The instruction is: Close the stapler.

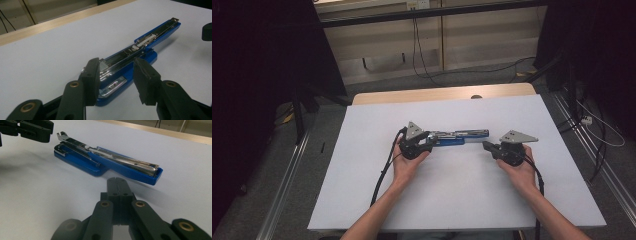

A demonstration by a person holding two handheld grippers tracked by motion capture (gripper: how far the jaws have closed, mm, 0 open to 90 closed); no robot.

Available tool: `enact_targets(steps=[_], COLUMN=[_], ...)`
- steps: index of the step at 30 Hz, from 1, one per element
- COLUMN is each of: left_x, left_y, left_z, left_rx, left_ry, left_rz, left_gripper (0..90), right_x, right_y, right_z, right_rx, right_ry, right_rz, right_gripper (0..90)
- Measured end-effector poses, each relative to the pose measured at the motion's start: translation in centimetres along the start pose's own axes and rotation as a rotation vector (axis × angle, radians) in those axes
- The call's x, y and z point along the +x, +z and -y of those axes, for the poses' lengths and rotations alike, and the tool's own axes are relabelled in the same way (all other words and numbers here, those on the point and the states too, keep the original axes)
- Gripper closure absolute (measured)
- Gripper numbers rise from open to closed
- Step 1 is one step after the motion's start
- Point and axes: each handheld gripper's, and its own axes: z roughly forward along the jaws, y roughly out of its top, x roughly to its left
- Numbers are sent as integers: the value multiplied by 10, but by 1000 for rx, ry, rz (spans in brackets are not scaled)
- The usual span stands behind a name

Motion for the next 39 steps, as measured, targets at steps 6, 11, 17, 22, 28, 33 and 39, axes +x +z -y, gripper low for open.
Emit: enact_targets(steps=[6,11,17,22,28,33,39], left_x=[3,4,6,4,4,6,7], left_y=[4,9,13,16,19,21,20], left_z=[1,3,1,4,5,6,6], left_rx=[3,20,32,52,81,98,100], left_ry=[-40,-40,-37,-43,-26,-34,-30], left_rz=[19,14,30,37,23,15,24], left_gripper=[746,831,900,900,900,900,900], right_x=[-1,-1,1,-1,1,1,1], right_y=[-1,0,1,1,2,2,3], right_z=[0,0,-1,0,0,0,0], right_rx=[-2,5,12,21,29,34,40], right_ry=[1,-9,-23,-22,-33,-39,-35], right_rz=[-6,-8,-14,-8,-5,-4,-7], right_gripper=[900,900,900,900,900,900,900])
